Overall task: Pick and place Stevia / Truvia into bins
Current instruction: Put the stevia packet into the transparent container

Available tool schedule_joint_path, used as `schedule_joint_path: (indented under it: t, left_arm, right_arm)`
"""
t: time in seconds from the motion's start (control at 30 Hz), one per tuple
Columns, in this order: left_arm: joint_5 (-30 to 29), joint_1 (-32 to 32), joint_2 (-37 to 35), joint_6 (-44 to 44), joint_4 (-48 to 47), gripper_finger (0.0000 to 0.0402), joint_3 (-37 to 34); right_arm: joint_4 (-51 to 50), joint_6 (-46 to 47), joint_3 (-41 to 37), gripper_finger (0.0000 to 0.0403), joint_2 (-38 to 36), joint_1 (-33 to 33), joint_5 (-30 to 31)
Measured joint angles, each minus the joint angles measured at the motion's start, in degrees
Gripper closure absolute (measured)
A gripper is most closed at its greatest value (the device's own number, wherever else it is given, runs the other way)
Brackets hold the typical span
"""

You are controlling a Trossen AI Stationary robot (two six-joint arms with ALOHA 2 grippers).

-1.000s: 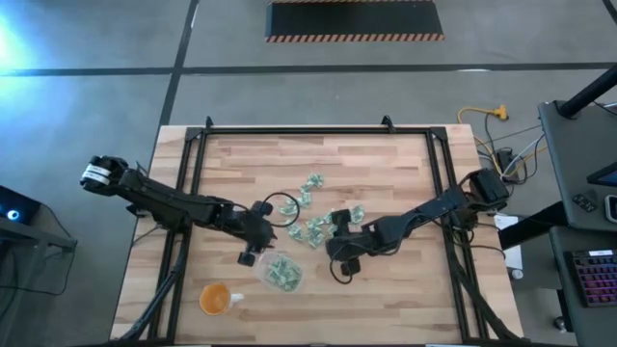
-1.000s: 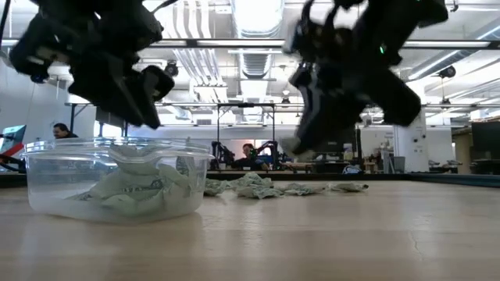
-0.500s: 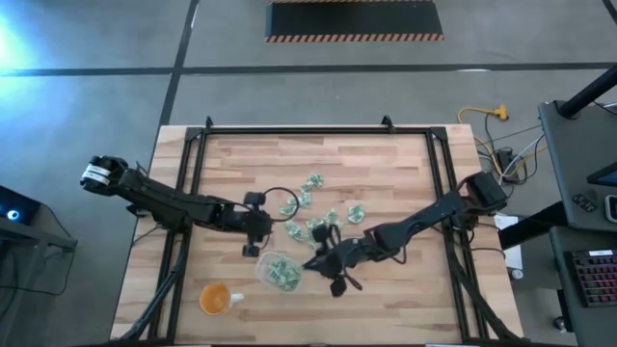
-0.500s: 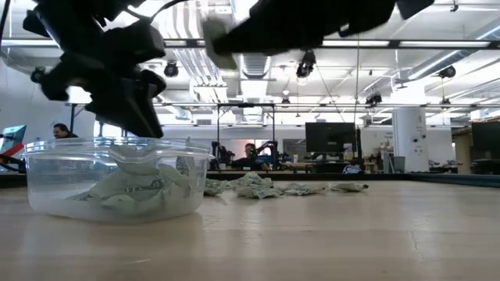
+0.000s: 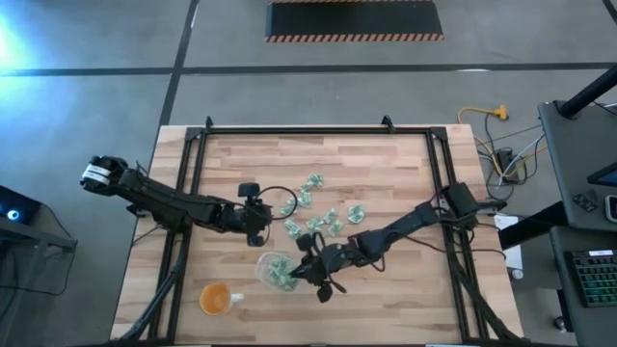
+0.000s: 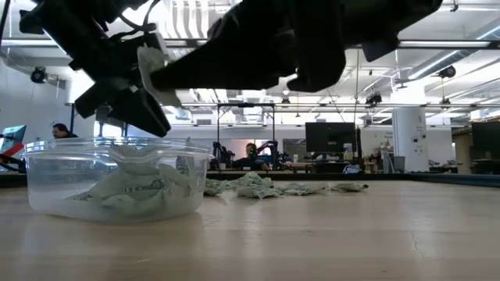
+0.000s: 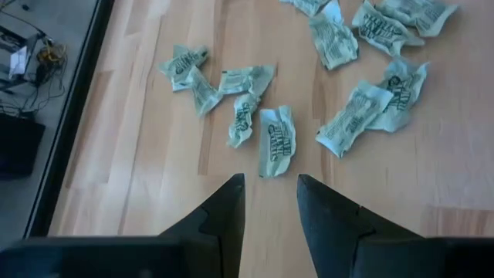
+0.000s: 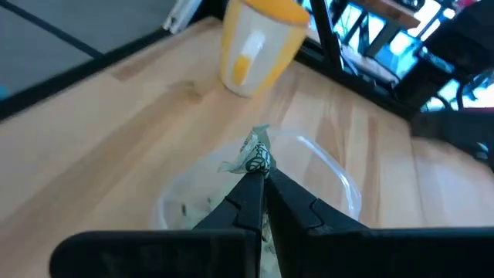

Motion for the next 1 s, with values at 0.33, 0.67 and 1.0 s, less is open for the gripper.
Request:
schedule_joint_path:
  t: [0.33, 0.67, 1.0]
  left_arm:
    - [0.0, 0.0, 0.0, 0.0, 0.0, 0.0298, -0.2]
    - [-0.1, 0.0, 0.0, 0.0, 1.1, 0.0298, -0.2]
    - [-0.6, 1.3, 1.7, 5.8, 11.7, 0.0300, -0.3]
  right_arm:
    - [-0.6, 1.7, 0.1, 0.0355, 0.2, -1.0, -0.9]
    - [-11.0, 1.0, 1.3, 0.0273, -2.4, -1.0, 1.8]
    - [-50.6, 19.6, 1.3, 0.0276, -13.9, -0.8, 7.3]
